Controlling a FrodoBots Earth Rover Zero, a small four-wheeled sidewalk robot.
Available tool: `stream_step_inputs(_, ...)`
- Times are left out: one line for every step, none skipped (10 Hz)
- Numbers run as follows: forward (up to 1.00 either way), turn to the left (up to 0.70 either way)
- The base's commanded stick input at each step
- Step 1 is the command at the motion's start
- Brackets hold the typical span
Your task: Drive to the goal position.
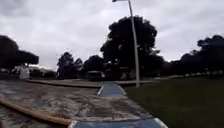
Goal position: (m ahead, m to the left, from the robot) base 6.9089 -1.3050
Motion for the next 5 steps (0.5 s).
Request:
stream_step_inputs(0.5, 0.0)
stream_step_inputs(0.5, 0.0)
stream_step_inputs(0.5, 0.0)
stream_step_inputs(0.5, 0.0)
stream_step_inputs(0.5, 0.0)
